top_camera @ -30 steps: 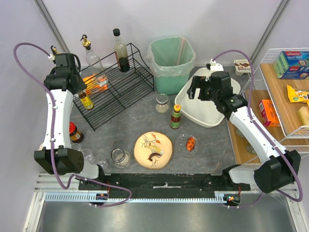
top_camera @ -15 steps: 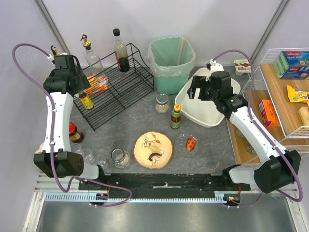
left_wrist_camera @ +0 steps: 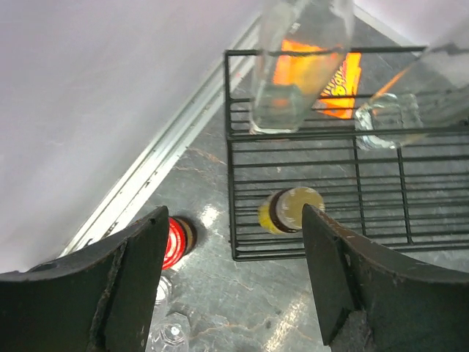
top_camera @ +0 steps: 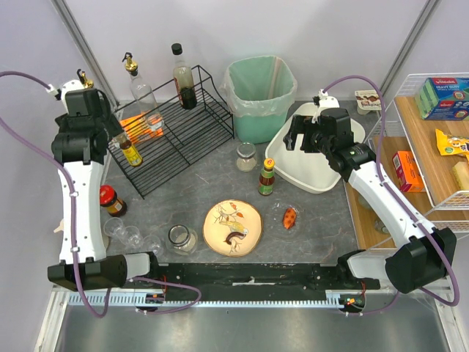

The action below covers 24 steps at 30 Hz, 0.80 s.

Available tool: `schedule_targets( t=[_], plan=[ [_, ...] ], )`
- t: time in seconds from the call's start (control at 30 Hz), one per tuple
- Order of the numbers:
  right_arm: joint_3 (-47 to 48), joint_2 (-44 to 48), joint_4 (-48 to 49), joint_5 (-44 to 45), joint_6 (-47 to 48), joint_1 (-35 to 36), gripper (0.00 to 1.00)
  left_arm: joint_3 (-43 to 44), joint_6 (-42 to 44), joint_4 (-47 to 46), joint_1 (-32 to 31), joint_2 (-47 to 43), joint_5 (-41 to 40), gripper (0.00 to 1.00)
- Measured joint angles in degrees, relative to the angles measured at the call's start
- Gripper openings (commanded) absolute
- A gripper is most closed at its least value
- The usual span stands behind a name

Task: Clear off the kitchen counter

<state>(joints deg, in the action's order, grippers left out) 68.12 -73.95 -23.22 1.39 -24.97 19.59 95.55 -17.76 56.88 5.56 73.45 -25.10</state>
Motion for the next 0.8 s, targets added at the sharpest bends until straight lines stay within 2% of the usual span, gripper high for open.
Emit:
schedule_targets(
  t=[0.1,0.37,0.63,0.8],
  plan=[
    [0.0,0.0,0.0,-0.3,-0.2,0.0,0.98,0.2,-0.7,0.2,1.9,-1.1,-1.3,0.79],
    [0.0,0.0,0.0,-2.5,-1.3,0.0,0.98,0.2,-6.0,0.7,13.7,1.4,1.3,0.81],
    [0.0,-0.2,0.0,-4.7,-2.2,-0.1,0.98,-17.4,-12.9,-1.4,23.3,-1.6,3.8,0.81],
    [0.0,-1.3,0.0,-5.9,-2.8,-0.1,0.98,-22.1,-16.4,-1.7,23.8,-2.5,4.1,0.81]
  ],
)
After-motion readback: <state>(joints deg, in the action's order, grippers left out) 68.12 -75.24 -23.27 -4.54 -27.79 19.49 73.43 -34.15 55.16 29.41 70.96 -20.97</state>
